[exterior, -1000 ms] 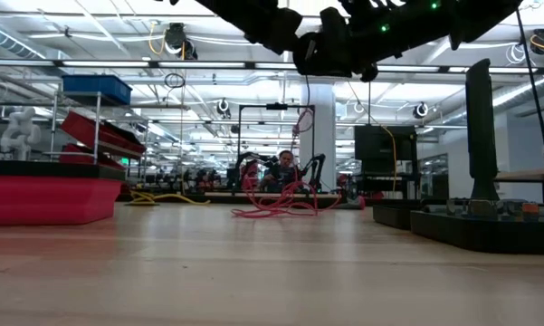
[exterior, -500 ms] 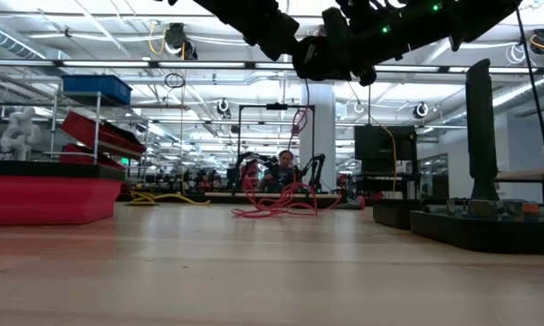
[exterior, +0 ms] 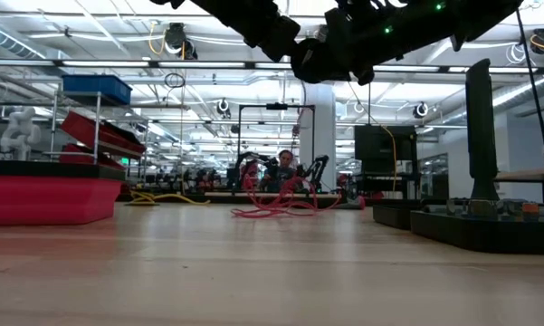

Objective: Coil cords
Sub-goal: Coil the red wire onto the spool

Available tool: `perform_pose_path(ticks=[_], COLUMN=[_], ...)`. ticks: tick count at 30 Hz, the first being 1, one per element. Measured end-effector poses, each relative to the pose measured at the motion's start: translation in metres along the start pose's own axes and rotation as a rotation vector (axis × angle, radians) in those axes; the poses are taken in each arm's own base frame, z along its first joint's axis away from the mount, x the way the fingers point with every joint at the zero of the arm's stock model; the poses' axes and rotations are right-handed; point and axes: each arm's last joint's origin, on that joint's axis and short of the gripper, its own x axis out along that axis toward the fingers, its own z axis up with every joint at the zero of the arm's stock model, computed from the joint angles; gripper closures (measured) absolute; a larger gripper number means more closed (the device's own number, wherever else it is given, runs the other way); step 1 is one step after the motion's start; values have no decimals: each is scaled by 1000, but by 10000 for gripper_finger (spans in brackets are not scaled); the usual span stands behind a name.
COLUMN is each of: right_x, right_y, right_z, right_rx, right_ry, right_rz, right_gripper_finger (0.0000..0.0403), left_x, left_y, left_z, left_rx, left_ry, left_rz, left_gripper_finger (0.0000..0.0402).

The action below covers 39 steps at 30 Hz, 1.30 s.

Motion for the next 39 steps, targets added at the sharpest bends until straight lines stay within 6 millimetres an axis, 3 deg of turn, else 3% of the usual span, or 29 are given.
perform_pose_path(ticks=[14,22,29,39], right_x=[4,-4,-4,8], right_y=[-9,-5,-2,-13], right_z=[-10,-30,-24,-27], right_rx=[-81,-133,-147,-152], right_ry=[91,279,230,221], right_rz=[-72,-94,-92,-113], right_gripper_finger=[348,348,348,348], left_x=[-11,-18,-18,-24], left_y=[14,21,20,14], left_z=[9,10,10,15], left_rx=[-33,-24,-26,-34], left_ry=[-34,-24,-26,-47], left_rz=[22,15,11,-12], left_gripper_finger=[402,402,402,402])
